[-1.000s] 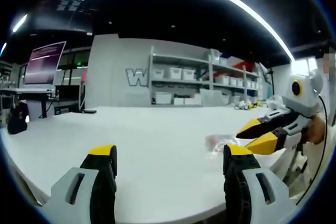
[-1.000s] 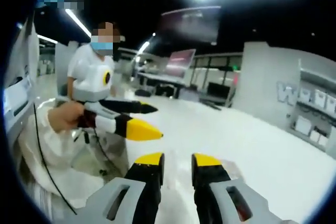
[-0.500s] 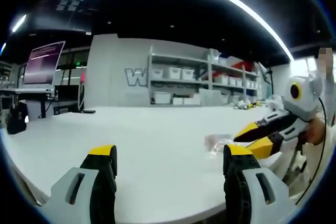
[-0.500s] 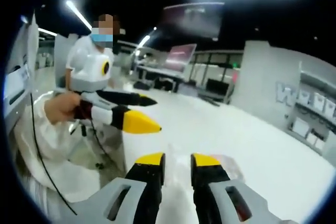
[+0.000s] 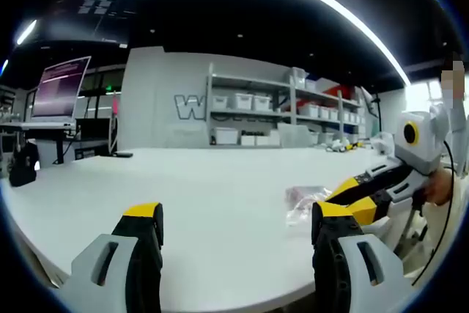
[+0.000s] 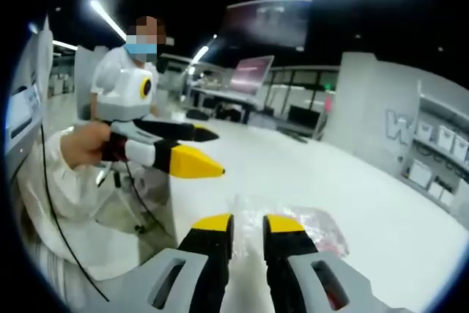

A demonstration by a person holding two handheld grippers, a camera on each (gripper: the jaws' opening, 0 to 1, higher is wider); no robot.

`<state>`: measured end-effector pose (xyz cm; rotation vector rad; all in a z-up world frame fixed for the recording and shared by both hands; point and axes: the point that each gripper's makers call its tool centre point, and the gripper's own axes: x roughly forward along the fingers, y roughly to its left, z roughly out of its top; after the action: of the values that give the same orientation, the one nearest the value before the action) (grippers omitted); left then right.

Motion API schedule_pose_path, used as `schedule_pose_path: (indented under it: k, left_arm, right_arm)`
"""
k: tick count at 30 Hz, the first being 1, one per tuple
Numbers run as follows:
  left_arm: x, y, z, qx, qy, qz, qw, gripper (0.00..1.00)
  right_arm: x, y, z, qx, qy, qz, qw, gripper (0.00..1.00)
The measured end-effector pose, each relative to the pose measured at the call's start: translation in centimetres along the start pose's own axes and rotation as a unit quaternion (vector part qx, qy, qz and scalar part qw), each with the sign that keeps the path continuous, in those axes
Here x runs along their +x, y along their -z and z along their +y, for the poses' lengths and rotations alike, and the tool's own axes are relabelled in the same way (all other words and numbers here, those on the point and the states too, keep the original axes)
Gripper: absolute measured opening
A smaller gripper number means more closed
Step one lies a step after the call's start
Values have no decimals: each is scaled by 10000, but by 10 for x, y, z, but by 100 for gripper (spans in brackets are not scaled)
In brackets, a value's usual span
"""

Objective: Open the resealable bag by pulling the two sides of the seal apart until the entire bag opening is separated and visibly accessible.

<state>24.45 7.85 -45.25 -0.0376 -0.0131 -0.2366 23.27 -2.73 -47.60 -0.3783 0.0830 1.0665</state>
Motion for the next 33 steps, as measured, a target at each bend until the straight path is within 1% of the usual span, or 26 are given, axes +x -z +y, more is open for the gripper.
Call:
schedule_pose_path:
  k: [7, 13, 19, 27, 29, 31, 33]
  left_arm:
    - [0, 1, 0, -12, 8, 1, 10000, 83]
    - [-1, 1, 3, -41, -18, -12, 10000, 83]
    - [-1, 3, 3, -51, -18, 0, 10000, 83]
    - [-1, 4, 2, -79, -3, -3, 10000, 83]
    - [-1, 5, 2, -85, -5, 8, 10000, 83]
    - [-1, 5, 3, -101, -16, 7, 9999, 83]
    - [-2, 6, 4, -114, -19, 5, 9999, 83]
  right_arm:
    - [3, 6, -3, 25, 25, 71, 10000, 11]
    - [6, 13, -1, 57, -27, 185, 9998, 9]
    - [7, 13, 3, -25, -148, 234, 9996, 9]
    - [8, 14, 3, 9, -268, 272, 9993, 11]
    - [8, 13, 6, 62, -377, 279, 9989, 14]
    - [8, 12, 7, 89, -392, 258, 9989, 16]
    - [9, 12, 6, 59, -366, 278, 9989, 15]
